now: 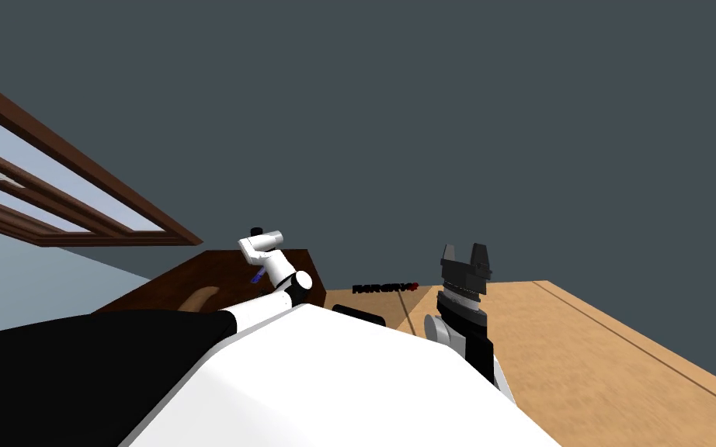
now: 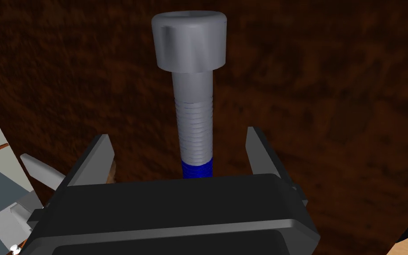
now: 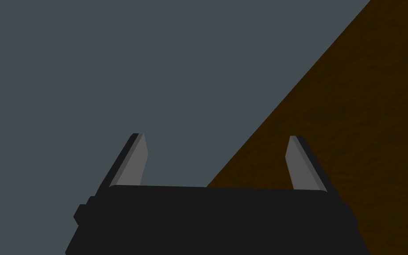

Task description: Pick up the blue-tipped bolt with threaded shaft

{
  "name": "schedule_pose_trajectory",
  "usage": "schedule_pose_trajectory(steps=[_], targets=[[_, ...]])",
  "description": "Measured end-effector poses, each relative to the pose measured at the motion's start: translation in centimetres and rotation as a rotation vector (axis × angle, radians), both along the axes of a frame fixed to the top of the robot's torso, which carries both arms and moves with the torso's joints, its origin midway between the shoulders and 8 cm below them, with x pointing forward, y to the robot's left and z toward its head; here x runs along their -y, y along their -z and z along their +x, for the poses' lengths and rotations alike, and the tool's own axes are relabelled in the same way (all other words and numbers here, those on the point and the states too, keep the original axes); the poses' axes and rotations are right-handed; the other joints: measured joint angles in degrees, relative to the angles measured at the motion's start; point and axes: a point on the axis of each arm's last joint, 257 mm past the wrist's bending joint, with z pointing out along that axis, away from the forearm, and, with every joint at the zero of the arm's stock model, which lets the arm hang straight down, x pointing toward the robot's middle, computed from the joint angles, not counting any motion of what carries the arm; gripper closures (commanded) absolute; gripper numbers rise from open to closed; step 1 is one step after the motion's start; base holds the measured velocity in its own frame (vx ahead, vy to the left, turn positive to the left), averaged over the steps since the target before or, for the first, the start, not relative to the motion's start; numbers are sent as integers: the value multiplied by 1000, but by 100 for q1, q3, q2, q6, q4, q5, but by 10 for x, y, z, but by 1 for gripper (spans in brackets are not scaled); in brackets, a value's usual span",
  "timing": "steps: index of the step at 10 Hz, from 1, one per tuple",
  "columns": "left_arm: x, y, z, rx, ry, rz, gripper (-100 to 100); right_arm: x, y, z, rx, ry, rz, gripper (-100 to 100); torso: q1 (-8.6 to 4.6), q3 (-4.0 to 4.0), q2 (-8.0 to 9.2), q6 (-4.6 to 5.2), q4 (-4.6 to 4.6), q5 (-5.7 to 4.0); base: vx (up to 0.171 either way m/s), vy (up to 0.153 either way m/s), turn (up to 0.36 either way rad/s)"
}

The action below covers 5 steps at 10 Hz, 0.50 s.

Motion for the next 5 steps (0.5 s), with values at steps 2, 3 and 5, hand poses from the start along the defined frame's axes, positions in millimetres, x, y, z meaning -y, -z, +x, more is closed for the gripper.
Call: schedule_pose_trajectory(steps=[2, 3, 5], targets=[[0, 11, 1, -2, 11, -1, -100, 0, 0, 0, 0, 0, 0, 0, 3, -7, -12, -1, -3, 1, 27, 24, 54], [0, 16, 2, -2, 16, 0, -100, 0, 0, 0, 0, 0, 0, 0, 3, -8, -13, -1, -3, 1, 12, 10, 9], [0, 16, 2, -1, 16, 2, 100, 0, 0, 0, 0, 0, 0, 0, -5, -4, -6, 0, -2, -2, 0, 0, 0]])
